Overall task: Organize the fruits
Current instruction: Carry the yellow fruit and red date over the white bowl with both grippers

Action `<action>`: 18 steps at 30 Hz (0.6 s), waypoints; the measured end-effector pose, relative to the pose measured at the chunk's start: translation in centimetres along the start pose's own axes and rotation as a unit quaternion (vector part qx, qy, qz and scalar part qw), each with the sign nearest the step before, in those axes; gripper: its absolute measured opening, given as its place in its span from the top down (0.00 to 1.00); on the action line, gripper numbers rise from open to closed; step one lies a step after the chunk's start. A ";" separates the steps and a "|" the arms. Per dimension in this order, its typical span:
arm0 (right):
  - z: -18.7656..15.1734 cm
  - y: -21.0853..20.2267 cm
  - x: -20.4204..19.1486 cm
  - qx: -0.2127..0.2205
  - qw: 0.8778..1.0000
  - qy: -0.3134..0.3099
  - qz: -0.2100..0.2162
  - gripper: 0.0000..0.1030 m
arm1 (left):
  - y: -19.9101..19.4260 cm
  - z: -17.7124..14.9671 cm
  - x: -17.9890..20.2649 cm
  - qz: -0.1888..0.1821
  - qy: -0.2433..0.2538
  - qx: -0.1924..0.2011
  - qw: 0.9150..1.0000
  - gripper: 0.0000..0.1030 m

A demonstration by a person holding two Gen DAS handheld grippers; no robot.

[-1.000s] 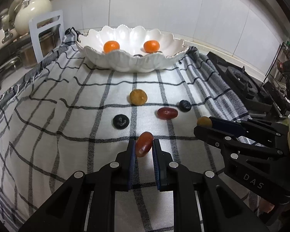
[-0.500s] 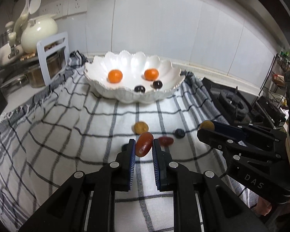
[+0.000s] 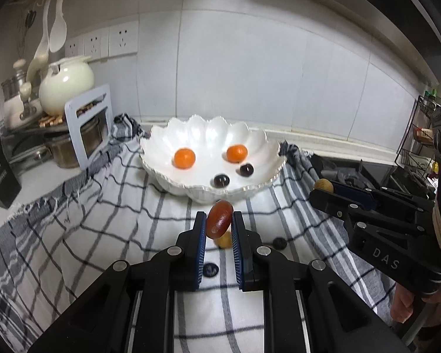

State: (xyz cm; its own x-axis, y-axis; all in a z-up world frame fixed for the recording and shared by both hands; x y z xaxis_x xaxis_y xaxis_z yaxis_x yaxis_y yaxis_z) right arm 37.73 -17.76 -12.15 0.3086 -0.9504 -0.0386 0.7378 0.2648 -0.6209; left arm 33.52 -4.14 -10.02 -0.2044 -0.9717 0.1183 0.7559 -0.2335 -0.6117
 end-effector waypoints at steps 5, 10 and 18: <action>1.8 0.5 0.7 0.014 1.000 0.009 -0.005 0.76 | 0.2 1.9 -0.6 0.003 0.005 0.016 1.000 0.83; 3.8 1.4 1.3 0.024 1.000 0.015 -0.014 0.76 | 0.8 3.9 -1.2 0.013 0.014 0.027 0.999 0.83; 6.3 3.7 2.2 0.025 0.999 0.019 -0.022 0.76 | 2.9 6.5 -1.6 0.010 0.024 0.027 0.999 0.83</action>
State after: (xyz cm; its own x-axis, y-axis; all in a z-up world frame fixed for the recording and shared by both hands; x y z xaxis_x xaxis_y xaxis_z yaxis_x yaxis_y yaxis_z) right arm 44.90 -17.81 -9.59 0.2530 -0.9665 -0.0425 0.7796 0.2297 -0.5826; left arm 40.07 -3.49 -6.90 -0.2173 -0.9738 0.0669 0.7920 -0.2160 -0.5710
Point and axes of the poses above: each gripper's, at about its wrist camera, not at the fingertips, and y roughly the way its jaws point, x to its right, z to its top, the point moved 7 cm from there along y, roughly the way its jaws point, and after that the axes turned 3 degrees about -x, right-handed, at the moved point
